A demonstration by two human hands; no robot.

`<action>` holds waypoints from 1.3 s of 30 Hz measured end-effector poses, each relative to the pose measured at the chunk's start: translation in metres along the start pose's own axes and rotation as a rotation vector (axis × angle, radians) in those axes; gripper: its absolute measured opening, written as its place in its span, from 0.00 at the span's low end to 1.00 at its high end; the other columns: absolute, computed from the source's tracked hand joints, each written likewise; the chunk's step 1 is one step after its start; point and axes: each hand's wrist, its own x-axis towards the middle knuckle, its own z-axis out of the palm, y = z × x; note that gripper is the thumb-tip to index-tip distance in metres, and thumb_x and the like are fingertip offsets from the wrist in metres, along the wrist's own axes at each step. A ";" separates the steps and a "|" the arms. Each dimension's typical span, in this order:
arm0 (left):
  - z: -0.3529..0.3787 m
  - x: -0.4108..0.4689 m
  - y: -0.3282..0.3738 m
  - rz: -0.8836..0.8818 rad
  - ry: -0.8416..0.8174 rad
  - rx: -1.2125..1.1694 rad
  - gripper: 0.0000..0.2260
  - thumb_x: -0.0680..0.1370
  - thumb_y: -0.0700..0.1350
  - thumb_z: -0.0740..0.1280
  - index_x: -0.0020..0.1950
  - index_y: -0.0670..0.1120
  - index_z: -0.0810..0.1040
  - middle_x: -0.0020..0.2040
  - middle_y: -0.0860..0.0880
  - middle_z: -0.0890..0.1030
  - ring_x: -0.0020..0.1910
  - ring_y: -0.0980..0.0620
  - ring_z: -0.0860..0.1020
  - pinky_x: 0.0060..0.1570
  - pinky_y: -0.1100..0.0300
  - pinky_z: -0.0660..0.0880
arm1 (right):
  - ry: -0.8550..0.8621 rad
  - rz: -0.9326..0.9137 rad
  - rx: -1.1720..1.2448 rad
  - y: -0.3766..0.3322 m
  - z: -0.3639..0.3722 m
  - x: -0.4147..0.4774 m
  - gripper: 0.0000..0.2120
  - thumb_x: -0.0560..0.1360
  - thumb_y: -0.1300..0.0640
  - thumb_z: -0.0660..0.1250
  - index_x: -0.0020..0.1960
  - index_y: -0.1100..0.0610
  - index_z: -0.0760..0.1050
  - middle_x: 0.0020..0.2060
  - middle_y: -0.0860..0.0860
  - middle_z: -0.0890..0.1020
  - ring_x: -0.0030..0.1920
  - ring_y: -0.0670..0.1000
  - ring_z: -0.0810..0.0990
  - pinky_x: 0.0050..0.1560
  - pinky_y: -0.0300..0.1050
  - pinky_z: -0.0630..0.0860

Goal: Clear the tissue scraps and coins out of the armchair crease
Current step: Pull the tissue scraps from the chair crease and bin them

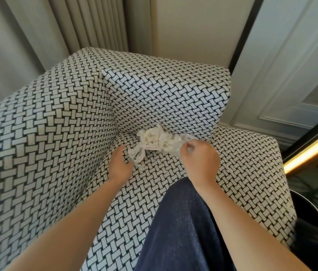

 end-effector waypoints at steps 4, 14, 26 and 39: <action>0.004 0.011 0.010 0.004 -0.099 0.013 0.23 0.80 0.44 0.61 0.75 0.48 0.62 0.74 0.48 0.64 0.70 0.43 0.66 0.68 0.49 0.66 | 0.135 -0.159 0.017 -0.002 -0.003 -0.002 0.02 0.70 0.58 0.71 0.39 0.57 0.79 0.36 0.48 0.81 0.27 0.46 0.73 0.22 0.36 0.67; 0.024 0.048 0.049 0.220 -0.141 0.255 0.09 0.78 0.50 0.62 0.57 0.56 0.76 0.73 0.53 0.65 0.72 0.45 0.59 0.69 0.48 0.56 | 0.323 -0.238 0.213 -0.001 0.002 0.000 0.11 0.69 0.65 0.62 0.48 0.55 0.68 0.44 0.50 0.73 0.37 0.45 0.72 0.28 0.30 0.65; 0.033 0.051 0.050 0.185 -0.172 0.275 0.11 0.77 0.50 0.63 0.57 0.55 0.79 0.65 0.54 0.75 0.68 0.47 0.66 0.68 0.51 0.60 | 0.349 -0.147 0.273 0.004 0.008 0.001 0.15 0.73 0.68 0.62 0.56 0.54 0.67 0.52 0.53 0.72 0.50 0.42 0.70 0.46 0.29 0.71; -0.012 0.005 0.084 0.186 -0.280 0.124 0.10 0.77 0.36 0.63 0.52 0.49 0.80 0.64 0.47 0.76 0.20 0.58 0.62 0.22 0.67 0.63 | 0.249 0.162 0.419 0.019 -0.013 -0.007 0.28 0.76 0.66 0.65 0.72 0.53 0.62 0.54 0.50 0.79 0.47 0.46 0.78 0.48 0.34 0.76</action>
